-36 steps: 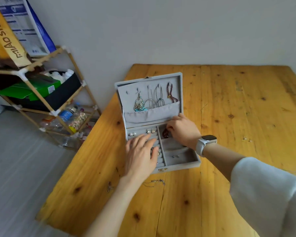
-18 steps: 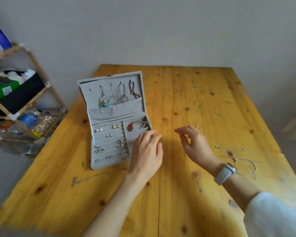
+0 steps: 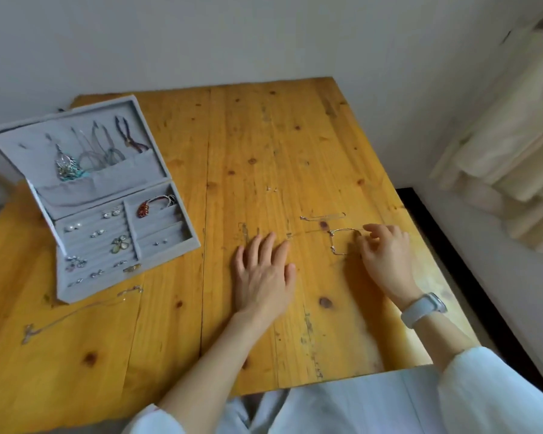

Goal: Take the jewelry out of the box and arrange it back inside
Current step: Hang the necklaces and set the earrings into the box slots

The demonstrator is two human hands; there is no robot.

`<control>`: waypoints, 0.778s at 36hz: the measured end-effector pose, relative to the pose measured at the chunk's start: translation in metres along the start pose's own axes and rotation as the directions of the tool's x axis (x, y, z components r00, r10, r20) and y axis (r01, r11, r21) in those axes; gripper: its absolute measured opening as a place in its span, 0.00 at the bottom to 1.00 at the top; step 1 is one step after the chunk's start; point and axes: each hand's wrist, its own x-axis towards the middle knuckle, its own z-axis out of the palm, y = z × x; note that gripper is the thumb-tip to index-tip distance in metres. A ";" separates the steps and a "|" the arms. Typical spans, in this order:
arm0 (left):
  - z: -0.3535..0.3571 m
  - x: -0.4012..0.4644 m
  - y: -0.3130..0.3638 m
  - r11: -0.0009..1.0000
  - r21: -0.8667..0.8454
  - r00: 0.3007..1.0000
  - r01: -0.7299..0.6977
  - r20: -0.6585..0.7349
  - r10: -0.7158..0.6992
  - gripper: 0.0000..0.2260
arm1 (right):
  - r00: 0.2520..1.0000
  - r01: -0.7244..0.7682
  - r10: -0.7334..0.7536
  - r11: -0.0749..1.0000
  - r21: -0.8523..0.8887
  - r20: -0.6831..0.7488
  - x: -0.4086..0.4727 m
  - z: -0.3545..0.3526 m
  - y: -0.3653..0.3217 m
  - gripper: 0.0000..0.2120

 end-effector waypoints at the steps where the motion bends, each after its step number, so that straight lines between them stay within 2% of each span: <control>1: 0.000 0.000 0.000 1.000 0.004 1.000 -0.002 -0.002 0.002 0.31 | 1.000 -0.013 0.013 1.000 -0.022 0.020 0.002 0.001 -0.001 0.13; 6: -0.001 -0.002 0.001 1.000 0.005 0.999 -0.002 -0.033 0.002 0.30 | 0.996 -0.083 0.085 0.995 -0.058 0.041 0.008 0.002 -0.008 0.10; 9: 0.000 -0.001 0.000 1.000 0.003 0.999 -0.002 -0.038 0.003 0.30 | 0.994 -0.074 0.081 0.992 -0.104 0.068 0.009 0.002 -0.011 0.10; 11: 0.001 -0.001 -0.001 1.000 0.005 0.999 -0.003 -0.041 0.003 0.29 | 0.995 -0.026 0.031 0.998 -0.059 0.090 0.009 0.003 -0.013 0.08; 15: 0.002 -0.001 -0.003 0.999 -0.037 0.997 -0.007 -0.082 0.004 0.28 | 0.982 0.098 -0.120 0.983 0.156 0.143 0.004 -0.003 -0.033 0.04; 18: -0.001 0.000 -0.005 0.961 -0.276 0.988 0.007 -0.147 -0.050 0.27 | 0.947 0.246 -0.290 0.931 0.271 0.135 -0.002 -0.016 -0.062 0.03; 19: -0.005 0.000 -0.007 0.908 -0.418 0.986 0.032 -0.137 -0.098 0.24 | 0.927 0.289 -0.344 0.910 0.298 0.149 -0.003 -0.021 -0.072 0.02; 20: -0.013 0.000 -0.008 0.809 -0.584 0.983 0.070 -0.095 -0.154 0.19 | 0.906 0.321 -0.389 0.889 0.326 0.168 -0.005 -0.025 -0.082 0.03; 22: -0.034 -0.002 -0.010 0.459 -0.874 0.976 0.160 0.069 -0.207 0.13 | 0.861 0.350 -0.458 0.850 0.394 0.223 -0.008 -0.032 -0.101 0.05; 23: -0.044 -0.003 -0.012 0.293 -0.939 0.972 0.179 0.124 -0.197 0.12 | 0.838 0.348 -0.484 0.831 0.434 0.254 -0.010 -0.035 -0.110 0.06; 26: -0.063 -0.006 -0.030 0.047 -0.977 0.970 0.207 0.198 -0.143 0.17 | 0.790 0.315 -0.532 0.778 0.544 0.304 -0.014 -0.034 -0.137 0.10; 28: -0.075 -0.008 -0.045 -0.166 -0.945 0.953 0.283 0.297 -0.067 0.21 | 0.791 0.282 -0.534 0.750 0.598 0.298 -0.014 -0.027 -0.154 0.11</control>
